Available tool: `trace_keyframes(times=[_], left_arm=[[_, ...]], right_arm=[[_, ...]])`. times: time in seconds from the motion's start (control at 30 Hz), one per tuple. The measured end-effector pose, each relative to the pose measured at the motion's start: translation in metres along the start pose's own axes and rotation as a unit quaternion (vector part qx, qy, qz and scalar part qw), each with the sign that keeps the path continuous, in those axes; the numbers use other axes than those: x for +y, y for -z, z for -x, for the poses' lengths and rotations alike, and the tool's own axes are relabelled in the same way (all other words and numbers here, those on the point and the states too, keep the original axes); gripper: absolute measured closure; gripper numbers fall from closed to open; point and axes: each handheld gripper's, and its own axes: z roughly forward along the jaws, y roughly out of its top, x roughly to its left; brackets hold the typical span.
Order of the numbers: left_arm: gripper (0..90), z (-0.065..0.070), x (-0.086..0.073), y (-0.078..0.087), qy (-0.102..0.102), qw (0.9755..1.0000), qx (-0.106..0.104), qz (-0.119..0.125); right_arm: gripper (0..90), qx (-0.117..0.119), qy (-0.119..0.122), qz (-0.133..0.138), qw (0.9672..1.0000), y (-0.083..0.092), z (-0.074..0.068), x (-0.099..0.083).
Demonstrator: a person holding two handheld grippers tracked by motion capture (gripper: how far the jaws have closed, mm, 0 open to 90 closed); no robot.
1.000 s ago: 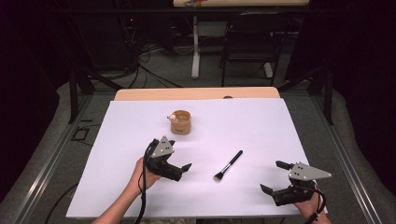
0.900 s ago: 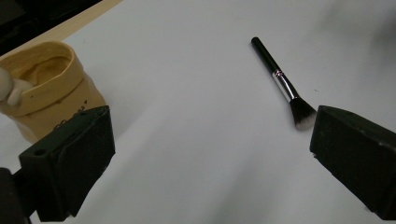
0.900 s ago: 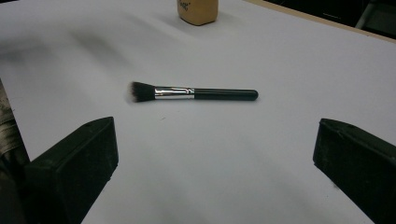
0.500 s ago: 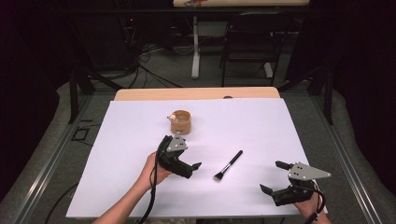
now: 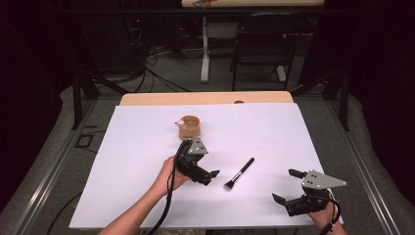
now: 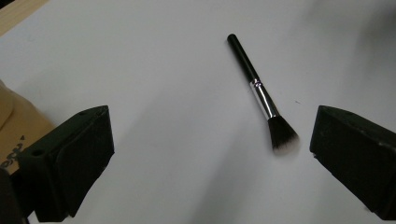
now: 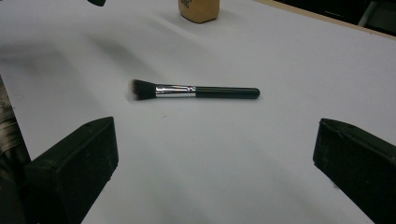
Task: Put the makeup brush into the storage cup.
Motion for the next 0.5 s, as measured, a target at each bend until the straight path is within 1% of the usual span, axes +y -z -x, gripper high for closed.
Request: trace_keyframes(times=[0.1, 0.13, 0.17, 0.23, 0.27, 0.3, 0.33, 0.37, 0.4, 0.5], left_arm=[[0.0, 0.002, 0.003, -0.003, 0.003, 1.0000, -0.002, -0.005], [0.0, 0.003, 0.006, -0.007, 0.000, 0.9999, -0.001, -0.013], [0.0, 0.003, 0.006, -0.007, 0.000, 0.9999, -0.001, -0.013], [0.0, 0.005, 0.011, -0.012, 0.003, 0.9996, -0.006, -0.026], [0.0, 0.005, 0.011, -0.012, 0.003, 0.9996, -0.006, -0.026], [0.0, 0.006, 0.013, -0.015, 0.004, 0.9993, -0.006, -0.036], [0.0, 0.008, 0.016, -0.018, 0.002, 0.9987, -0.013, -0.049], [0.0, 0.008, 0.016, -0.018, 0.002, 0.9987, -0.013, -0.049], [0.0, 0.010, 0.019, -0.021, -0.003, 0.9982, -0.011, -0.058], [0.0, 0.012, 0.023, -0.024, -0.001, 0.9979, -0.012, -0.064]], right_arm=[[0.0, 0.000, 0.000, -0.001, 1.0000, 0.000, 0.000, 0.000], [0.0, 0.000, 0.000, -0.003, 1.0000, 0.000, 0.000, 0.000], [0.0, 0.000, 0.000, -0.003, 1.0000, 0.000, 0.000, 0.000], [0.0, 0.000, 0.000, -0.004, 1.0000, 0.000, 0.000, 0.000], [0.0, 0.000, 0.000, -0.003, 1.0000, 0.000, 0.000, 0.000], [0.0, 0.000, 0.000, -0.003, 1.0000, 0.000, 0.000, 0.000], [0.0, 0.000, 0.000, -0.006, 1.0000, 0.000, 0.000, 0.000], [0.0, 0.000, 0.000, -0.006, 1.0000, 0.000, 0.000, 0.000], [0.0, 0.000, -0.001, -0.006, 1.0000, 0.000, 0.000, 0.000], [0.0, 0.000, 0.001, -0.007, 1.0000, 0.000, 0.000, 0.000]])
